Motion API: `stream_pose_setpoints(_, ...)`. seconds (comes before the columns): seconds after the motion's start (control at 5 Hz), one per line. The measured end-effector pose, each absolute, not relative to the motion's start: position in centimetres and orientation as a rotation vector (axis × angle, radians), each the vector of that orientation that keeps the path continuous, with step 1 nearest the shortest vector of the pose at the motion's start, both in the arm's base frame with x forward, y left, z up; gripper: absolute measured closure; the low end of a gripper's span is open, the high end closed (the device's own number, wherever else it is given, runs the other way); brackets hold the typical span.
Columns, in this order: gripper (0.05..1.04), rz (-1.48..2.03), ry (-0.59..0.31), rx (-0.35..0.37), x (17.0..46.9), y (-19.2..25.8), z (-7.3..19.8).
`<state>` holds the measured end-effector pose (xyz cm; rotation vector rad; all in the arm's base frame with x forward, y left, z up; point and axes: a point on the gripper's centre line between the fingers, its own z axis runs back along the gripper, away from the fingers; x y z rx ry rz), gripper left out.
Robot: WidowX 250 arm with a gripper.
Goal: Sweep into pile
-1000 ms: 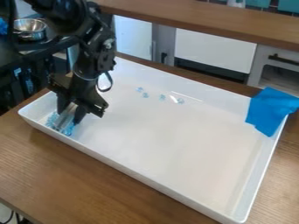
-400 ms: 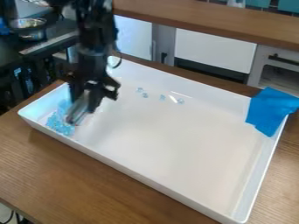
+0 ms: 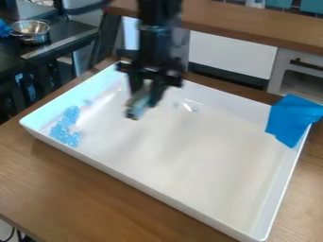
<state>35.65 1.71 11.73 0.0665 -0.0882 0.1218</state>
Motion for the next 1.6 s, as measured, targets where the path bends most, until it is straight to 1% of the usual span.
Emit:
stream_pose_setpoints(0.2, 0.700, 0.058, -0.092, 0.083, 36.5, -2.0, 10.4)
stream_pose_setpoints(0.4, 0.700, 0.044, -0.119, 0.124, 38.5, -5.1, 8.8)
stream_pose_setpoints(0.6, 0.700, 0.064, -0.116, 0.156, 40.4, -6.0, 7.0)
stream_pose_setpoints(0.8, 0.700, 0.089, -0.111, 0.172, 41.7, -6.1, 6.1)
stream_pose_setpoints(1.0, 0.700, 0.106, -0.090, 0.190, 42.1, -5.6, 5.0)
stream_pose_setpoints(1.2, 0.700, 0.129, -0.089, 0.197, 42.3, -4.5, 5.0)
stream_pose_setpoints(1.4, 0.700, 0.140, -0.071, 0.203, 42.3, -3.4, 4.2)
stream_pose_setpoints(1.6, 0.700, 0.154, -0.085, 0.191, 42.7, -2.1, 4.3)
